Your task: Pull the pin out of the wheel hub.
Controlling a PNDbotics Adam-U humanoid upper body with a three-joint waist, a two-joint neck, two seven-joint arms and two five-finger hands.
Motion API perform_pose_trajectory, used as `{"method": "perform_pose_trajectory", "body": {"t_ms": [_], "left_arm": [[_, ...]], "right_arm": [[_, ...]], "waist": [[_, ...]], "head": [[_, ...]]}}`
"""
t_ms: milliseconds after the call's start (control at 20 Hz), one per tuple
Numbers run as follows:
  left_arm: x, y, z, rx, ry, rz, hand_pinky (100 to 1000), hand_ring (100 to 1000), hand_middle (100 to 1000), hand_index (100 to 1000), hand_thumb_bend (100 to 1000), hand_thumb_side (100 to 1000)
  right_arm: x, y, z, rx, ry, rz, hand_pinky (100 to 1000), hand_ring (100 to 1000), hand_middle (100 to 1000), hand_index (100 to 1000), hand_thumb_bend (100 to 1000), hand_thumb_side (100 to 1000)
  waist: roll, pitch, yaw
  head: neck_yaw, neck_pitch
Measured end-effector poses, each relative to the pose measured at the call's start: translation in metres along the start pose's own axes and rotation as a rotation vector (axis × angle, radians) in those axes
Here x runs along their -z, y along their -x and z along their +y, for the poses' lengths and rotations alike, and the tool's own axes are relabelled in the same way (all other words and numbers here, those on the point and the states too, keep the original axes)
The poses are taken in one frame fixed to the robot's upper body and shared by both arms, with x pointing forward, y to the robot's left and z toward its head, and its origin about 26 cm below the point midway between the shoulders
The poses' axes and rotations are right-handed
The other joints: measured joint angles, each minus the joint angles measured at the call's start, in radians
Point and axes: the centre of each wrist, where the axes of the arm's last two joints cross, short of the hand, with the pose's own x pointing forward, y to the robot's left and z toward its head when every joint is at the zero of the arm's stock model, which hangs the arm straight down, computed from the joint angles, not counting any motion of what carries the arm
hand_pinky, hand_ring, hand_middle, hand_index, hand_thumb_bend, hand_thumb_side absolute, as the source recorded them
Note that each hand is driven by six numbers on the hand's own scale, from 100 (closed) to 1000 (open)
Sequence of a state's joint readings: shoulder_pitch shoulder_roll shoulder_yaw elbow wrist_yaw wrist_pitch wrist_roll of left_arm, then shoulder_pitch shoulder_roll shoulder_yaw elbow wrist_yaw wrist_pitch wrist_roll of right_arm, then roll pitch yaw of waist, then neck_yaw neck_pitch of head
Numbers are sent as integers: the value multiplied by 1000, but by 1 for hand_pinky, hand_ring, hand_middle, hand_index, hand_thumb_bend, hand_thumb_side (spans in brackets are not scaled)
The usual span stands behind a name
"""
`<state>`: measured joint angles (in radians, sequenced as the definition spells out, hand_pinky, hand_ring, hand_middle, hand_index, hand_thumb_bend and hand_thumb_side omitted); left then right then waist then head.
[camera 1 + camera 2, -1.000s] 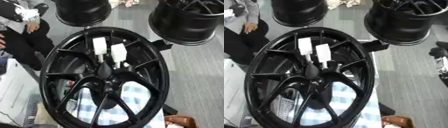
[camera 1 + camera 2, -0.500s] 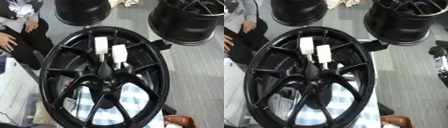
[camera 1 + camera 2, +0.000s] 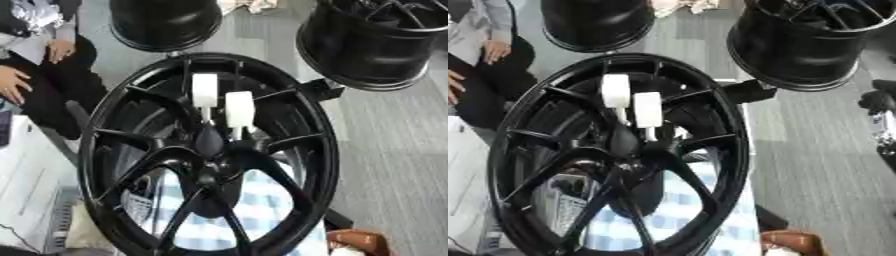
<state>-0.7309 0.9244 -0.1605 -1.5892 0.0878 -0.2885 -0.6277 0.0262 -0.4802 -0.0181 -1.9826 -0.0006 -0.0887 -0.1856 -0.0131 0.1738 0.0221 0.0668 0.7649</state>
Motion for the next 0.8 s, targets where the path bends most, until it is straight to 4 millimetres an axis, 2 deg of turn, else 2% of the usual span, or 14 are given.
{"method": "perform_pose_trajectory", "body": {"t_ms": [350, 550, 700, 750, 800], "left_arm": [[-2, 0, 2, -6, -16, -4, 849, 742, 654, 844, 100, 484], [-6, 1, -1, -28, -56, -7, 852, 737, 642, 842, 100, 495], [-10, -1, -8, -95, -205, -28, 857, 737, 639, 845, 100, 506], [-11, -4, -13, -127, -270, -41, 858, 737, 639, 845, 100, 511], [-11, -6, -18, -160, -334, -50, 860, 737, 638, 847, 100, 531]], "right_arm": [[0, 0, 0, -4, 3, -5, 879, 709, 641, 784, 100, 599], [6, -3, -4, -39, -3, -35, 882, 719, 651, 789, 100, 560], [17, -10, -14, -134, -20, -95, 886, 731, 663, 796, 100, 509], [21, -13, -18, -175, -31, -117, 887, 734, 665, 797, 100, 464], [25, -16, -23, -222, -43, -139, 889, 740, 671, 798, 100, 376]], "waist": [[0, 1, 0], [0, 5, 3], [-3, 7, 4], [-5, 8, 4], [-8, 10, 5]], "head": [[0, 0], [0, 0], [0, 0], [0, 0], [-1, 0]]}}
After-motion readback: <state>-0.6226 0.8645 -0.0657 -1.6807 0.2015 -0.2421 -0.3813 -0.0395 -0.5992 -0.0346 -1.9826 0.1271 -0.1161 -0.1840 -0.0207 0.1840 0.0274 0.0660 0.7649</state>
